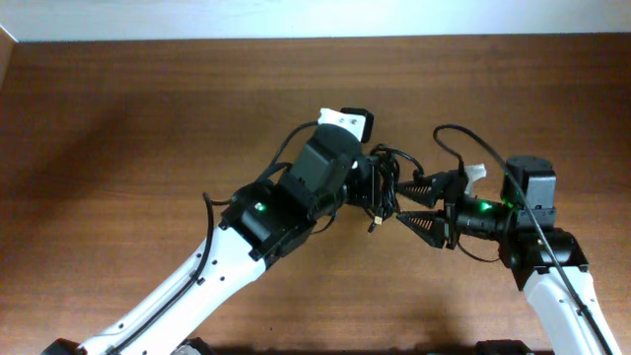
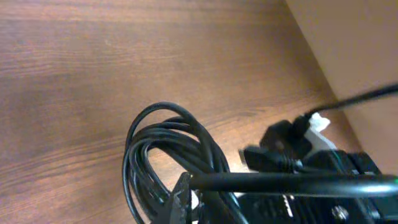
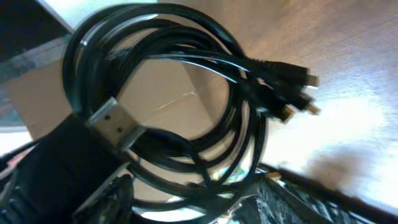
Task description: Untangle cables
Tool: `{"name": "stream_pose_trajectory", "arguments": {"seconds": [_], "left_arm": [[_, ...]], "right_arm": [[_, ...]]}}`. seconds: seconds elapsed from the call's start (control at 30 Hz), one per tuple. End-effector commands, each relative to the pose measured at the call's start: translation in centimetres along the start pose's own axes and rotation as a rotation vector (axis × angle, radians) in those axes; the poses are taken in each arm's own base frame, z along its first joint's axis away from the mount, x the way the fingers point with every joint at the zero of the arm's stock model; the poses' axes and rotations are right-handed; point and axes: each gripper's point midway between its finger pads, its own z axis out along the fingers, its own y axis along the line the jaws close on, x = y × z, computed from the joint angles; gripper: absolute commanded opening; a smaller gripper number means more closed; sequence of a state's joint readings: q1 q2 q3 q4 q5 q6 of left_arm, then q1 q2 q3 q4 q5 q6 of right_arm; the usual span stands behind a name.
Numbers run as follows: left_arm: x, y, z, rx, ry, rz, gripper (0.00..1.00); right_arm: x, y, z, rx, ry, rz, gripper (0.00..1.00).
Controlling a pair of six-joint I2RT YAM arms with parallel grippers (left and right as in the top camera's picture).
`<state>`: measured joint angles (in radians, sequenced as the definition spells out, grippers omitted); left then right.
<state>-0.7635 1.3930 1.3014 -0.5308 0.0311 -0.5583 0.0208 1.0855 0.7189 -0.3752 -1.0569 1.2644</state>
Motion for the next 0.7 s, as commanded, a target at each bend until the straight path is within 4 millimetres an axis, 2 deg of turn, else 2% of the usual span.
{"name": "stream_pose_trajectory", "arguments": {"seconds": [0.0,0.1,0.17,0.3,0.37,0.4,0.5,0.53,0.57,0.67], "left_arm": [[-0.5,-2.4,-1.2,0.073,-0.034,0.008,0.00],[-0.5,-2.5,-1.2,0.077,-0.032,0.000,0.00],[-0.4,-2.6,-1.2,0.086,-0.025,0.000,0.00],[-0.2,-2.5,-1.2,0.080,-0.016,0.001,0.00],[-0.1,-2.5,-1.2,0.082,-0.011,0.001,0.00],[0.1,-2.4,-1.2,0.079,-0.007,0.001,0.00],[0.1,-2.4,-1.2,0.077,-0.005,0.001,0.00],[0.2,-2.3,-1.2,0.071,-0.001,0.001,0.08],[0.3,-1.7,-1.2,0.044,0.001,0.000,0.99],[1.0,-1.1,-1.2,0.016,0.026,0.037,0.99]], "right_arm": [[0.3,0.8,0.0,-0.024,0.014,0.020,0.57],[0.3,1.1,0.0,-0.031,0.011,0.024,0.46],[0.1,1.3,0.0,-0.039,0.007,0.035,0.32],[0.1,1.6,0.0,-0.047,0.005,0.020,0.15],[0.0,1.9,0.0,-0.056,0.002,0.003,0.11],[0.0,1.9,0.0,-0.056,0.002,0.003,0.04],[-0.1,1.9,0.0,-0.055,-0.001,0.002,0.04],[-0.1,1.9,0.0,-0.055,-0.001,0.002,0.04],[-0.1,1.9,0.0,-0.055,-0.001,0.001,0.04],[-0.2,1.9,-0.1,-0.054,-0.009,0.002,0.04]]}}
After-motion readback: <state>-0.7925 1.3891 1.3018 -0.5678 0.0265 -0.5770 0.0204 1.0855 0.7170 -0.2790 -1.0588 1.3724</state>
